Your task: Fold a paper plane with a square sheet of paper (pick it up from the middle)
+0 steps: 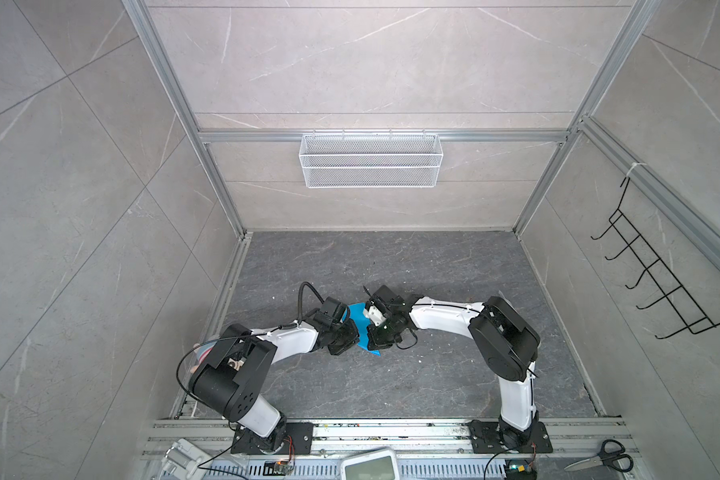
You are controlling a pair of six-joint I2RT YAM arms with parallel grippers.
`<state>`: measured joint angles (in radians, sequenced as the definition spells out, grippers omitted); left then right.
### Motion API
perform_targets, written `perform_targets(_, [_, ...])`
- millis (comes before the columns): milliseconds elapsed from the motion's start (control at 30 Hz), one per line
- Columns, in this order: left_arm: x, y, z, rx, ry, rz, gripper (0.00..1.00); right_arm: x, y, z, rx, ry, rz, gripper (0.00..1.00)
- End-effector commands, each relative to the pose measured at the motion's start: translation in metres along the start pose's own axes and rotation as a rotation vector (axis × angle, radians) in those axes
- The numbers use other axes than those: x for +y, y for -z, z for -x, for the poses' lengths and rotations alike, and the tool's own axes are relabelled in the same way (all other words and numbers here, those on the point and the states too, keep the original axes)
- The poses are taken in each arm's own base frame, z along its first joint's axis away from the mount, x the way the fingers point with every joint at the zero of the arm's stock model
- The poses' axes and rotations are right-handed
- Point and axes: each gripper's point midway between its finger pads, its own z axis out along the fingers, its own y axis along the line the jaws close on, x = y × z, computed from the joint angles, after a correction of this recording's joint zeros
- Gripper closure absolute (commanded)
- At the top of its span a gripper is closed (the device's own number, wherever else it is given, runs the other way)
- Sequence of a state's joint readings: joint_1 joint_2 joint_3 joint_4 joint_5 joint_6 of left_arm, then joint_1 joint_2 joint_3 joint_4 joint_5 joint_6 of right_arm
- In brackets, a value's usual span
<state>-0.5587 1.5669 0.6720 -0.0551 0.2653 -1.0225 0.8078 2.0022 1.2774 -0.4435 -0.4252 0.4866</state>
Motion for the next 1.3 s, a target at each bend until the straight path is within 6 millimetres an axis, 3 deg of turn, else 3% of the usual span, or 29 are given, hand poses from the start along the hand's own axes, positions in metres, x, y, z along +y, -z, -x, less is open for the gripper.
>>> perform_targets(0, [0.049,-0.005,-0.013,0.032,0.072,0.197,0.95,-0.014,-0.007,-0.015,0.054,0.002,-0.06,0.93])
perform_targets(267, [0.06,-0.004,-0.014,0.03,0.092,0.254,0.96,-0.018,0.001,-0.026,0.075,0.011,-0.085,0.93])
perform_targets(933, [0.057,-0.004,-0.012,0.029,0.081,0.253,0.97,-0.028,0.018,-0.06,0.131,0.0,-0.11,0.93])
perform_targets(1133, [0.052,-0.003,-0.011,0.034,0.067,0.235,0.96,0.002,0.046,-0.031,-0.042,0.066,-0.016,0.9])
perform_targets(1267, [0.05,-0.004,-0.012,0.038,0.062,0.225,0.96,0.025,0.048,-0.018,-0.1,0.089,0.097,0.89])
